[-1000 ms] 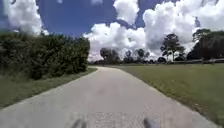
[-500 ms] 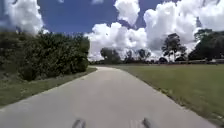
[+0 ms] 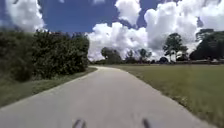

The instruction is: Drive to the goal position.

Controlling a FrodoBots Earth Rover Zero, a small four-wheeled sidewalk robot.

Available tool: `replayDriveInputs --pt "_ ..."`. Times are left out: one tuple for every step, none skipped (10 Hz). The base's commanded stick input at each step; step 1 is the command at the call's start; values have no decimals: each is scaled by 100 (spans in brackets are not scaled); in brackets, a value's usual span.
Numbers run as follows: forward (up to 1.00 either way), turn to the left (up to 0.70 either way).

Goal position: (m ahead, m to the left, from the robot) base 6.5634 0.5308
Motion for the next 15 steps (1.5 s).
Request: replayDriveInputs --pt "70 0" --pt "70 0" --pt "70 0" --pt "70 0" --pt "70 0" --pt "70 0" --pt "70 0" --pt "70 0" --pt "70 0" --pt "70 0" --pt "70 0" --pt "70 0" --pt "70 0" --pt "70 0" --pt "70 0"
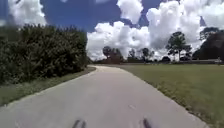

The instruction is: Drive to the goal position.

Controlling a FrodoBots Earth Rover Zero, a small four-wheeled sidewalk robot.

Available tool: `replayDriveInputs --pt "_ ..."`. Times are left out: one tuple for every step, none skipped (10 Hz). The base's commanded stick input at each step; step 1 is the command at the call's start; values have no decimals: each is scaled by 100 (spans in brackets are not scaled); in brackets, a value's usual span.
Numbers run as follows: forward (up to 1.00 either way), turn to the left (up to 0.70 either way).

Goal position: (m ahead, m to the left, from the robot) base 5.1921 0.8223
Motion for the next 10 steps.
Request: replayDriveInputs --pt "70 0" --pt "70 0" --pt "70 0" --pt "70 0" --pt "70 0" --pt "70 0" --pt "70 0" --pt "70 0" --pt "70 0" --pt "70 0"
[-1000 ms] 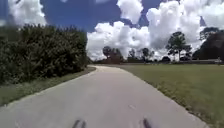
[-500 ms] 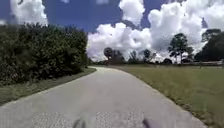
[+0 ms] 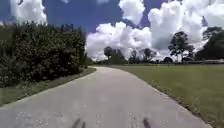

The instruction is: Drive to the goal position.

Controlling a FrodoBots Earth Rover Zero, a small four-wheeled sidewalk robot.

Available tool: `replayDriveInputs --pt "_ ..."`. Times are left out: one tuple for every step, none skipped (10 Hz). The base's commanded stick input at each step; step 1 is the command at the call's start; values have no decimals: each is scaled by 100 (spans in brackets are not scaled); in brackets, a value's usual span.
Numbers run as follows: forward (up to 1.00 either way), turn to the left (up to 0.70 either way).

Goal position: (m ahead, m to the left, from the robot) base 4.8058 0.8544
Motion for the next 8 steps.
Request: replayDriveInputs --pt "70 0" --pt "70 0" --pt "70 0" --pt "70 0" --pt "70 0" --pt "70 0" --pt "70 0" --pt "70 0"
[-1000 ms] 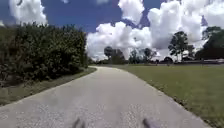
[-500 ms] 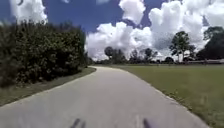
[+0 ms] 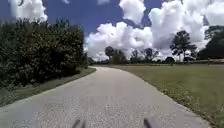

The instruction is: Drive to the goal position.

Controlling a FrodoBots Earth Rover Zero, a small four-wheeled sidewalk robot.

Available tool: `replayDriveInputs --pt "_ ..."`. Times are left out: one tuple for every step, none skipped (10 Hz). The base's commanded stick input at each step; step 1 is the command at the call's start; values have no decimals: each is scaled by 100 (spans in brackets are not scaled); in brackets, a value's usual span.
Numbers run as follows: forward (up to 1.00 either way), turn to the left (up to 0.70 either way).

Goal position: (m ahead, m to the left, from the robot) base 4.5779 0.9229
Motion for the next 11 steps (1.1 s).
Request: replayDriveInputs --pt "70 0" --pt "70 0" --pt "70 0" --pt "70 0" --pt "70 0" --pt "70 0" --pt "70 0" --pt "70 0" --pt "70 0" --pt "70 0" --pt "70 0"
